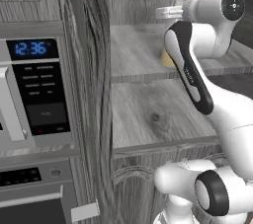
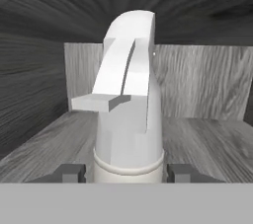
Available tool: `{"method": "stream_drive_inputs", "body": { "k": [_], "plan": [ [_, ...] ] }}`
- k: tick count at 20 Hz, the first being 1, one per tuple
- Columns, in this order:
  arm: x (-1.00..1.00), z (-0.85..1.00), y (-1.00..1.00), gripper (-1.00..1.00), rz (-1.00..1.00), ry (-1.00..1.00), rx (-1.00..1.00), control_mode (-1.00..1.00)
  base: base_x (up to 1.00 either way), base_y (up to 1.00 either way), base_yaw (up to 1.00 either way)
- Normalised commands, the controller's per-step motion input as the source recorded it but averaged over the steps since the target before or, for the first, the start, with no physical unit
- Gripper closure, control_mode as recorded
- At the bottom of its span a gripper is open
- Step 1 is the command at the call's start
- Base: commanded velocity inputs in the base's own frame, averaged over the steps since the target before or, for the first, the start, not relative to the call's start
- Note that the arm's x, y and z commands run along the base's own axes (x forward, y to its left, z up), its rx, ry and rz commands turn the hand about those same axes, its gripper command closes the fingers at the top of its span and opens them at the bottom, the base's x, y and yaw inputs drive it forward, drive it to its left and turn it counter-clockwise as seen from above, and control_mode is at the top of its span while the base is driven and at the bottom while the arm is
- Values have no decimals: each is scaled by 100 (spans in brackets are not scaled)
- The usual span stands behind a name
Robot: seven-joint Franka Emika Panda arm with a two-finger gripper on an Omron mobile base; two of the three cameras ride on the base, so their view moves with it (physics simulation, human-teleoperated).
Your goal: Move the cutting board and knife to the sink. Then move spray from the cabinet to the counter.
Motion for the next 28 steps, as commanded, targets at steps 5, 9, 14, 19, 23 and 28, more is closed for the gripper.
{"method": "stream_drive_inputs", "body": {
  "k": [5, 9, 14, 19, 23, 28],
  "plan": [
    [-100, 0, -26, 100, 0, -3, 0, -100, 0, 0, 0],
    [-100, -8, -19, 100, 0, 0, 0, -100, 0, 0, 0],
    [-97, -15, -6, 100, 0, 0, 0, -100, 0, 0, 0],
    [-63, -7, 0, 100, 0, -8, 0, -100, 0, 0, 0],
    [-17, 0, 0, 100, 0, -11, 0, -100, 0, 0, 0],
    [-3, 0, 0, 100, 0, 0, 0, 100, -9, 0, 0]
  ]
}}
